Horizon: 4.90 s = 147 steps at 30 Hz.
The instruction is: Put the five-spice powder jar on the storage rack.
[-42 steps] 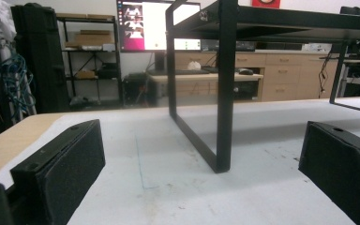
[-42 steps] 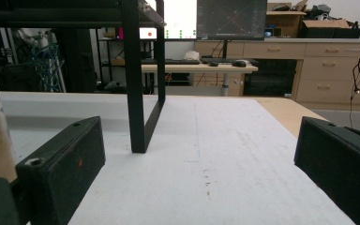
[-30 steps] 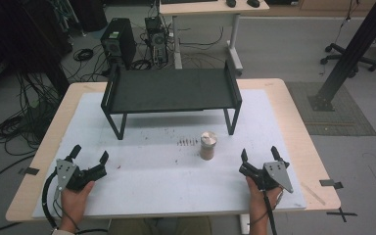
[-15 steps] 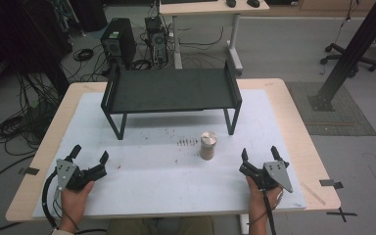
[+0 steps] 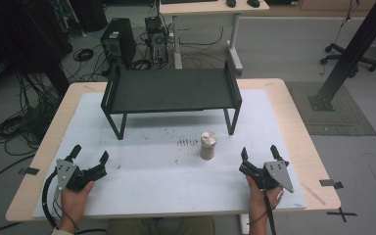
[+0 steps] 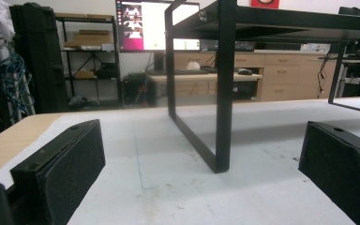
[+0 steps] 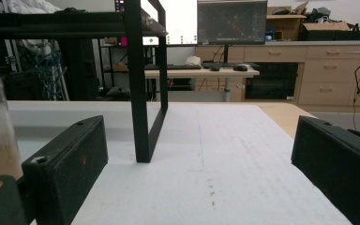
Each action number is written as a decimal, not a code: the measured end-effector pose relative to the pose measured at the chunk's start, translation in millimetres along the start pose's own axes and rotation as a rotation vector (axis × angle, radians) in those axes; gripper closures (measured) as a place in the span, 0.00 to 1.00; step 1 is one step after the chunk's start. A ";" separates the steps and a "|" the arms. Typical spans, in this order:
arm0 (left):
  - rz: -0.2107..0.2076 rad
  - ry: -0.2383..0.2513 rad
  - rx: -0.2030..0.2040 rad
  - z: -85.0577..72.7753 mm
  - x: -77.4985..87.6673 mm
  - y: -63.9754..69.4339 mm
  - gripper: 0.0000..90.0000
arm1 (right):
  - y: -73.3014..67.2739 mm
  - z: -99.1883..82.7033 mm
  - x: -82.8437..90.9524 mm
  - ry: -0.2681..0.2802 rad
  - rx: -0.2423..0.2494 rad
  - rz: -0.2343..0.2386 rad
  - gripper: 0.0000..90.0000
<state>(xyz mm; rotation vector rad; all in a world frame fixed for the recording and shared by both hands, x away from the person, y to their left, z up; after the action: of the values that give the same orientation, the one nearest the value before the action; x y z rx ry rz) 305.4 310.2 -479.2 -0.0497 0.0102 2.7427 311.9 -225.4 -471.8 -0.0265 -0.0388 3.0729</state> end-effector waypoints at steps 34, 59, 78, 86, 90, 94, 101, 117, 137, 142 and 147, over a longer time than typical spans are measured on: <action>0.000 0.002 0.000 0.0 0.0 0.1 0.01 | -73.2 25.4 3.0 0.042 -0.005 0.257 0.04; 0.000 0.002 0.000 0.0 0.0 0.0 0.01 | -115.6 8.6 -14.4 0.005 0.007 0.307 0.04; 0.001 0.001 0.001 0.0 0.0 -0.1 0.01 | -125.2 -6.1 -29.1 -0.030 0.003 0.296 0.04; 0.001 0.001 0.002 0.0 -0.1 -0.1 0.01 | -124.5 -11.0 -32.0 -0.044 0.021 0.284 0.04; 0.001 0.001 0.002 0.0 0.0 -0.1 0.01 | -124.4 -11.1 -31.9 -0.042 0.019 0.283 0.04; 0.002 0.001 0.002 0.0 0.0 -0.1 0.01 | -124.1 -11.3 -30.8 -0.027 0.016 0.277 0.04; 0.002 0.000 0.002 -0.1 0.1 -0.2 0.01 | -124.2 -11.4 -30.3 -0.023 0.017 0.293 0.03; 0.002 -0.001 0.002 -0.1 0.2 -0.2 0.01 | -124.0 -11.4 -30.0 -0.019 0.014 0.297 0.04; 0.002 -0.001 0.002 -0.1 0.2 -0.2 0.01 | -123.6 -11.4 -29.4 -0.019 0.011 0.300 0.05; 0.002 -0.001 0.002 -0.1 0.2 -0.2 0.01 | -123.6 -11.4 -29.4 -0.018 0.011 0.301 0.05; 0.003 0.000 0.003 -0.1 0.1 -0.2 0.01 | -123.7 -11.4 -29.4 -0.018 0.012 0.300 0.05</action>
<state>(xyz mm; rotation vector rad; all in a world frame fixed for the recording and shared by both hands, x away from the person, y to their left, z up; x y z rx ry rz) 305.4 310.4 -479.3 -0.0490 0.0138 2.7452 349.9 -103.8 -479.6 -0.0039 -0.0185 3.3738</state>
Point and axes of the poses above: each handheld gripper's, and its own axes: x roughly backward along the jaws, z roughly out of its top, y roughly to its right, the point moved 3 cm from there along -x, roughly forward along the jaws, and after that the axes turned 10 degrees about -z, right-handed, at the moved point
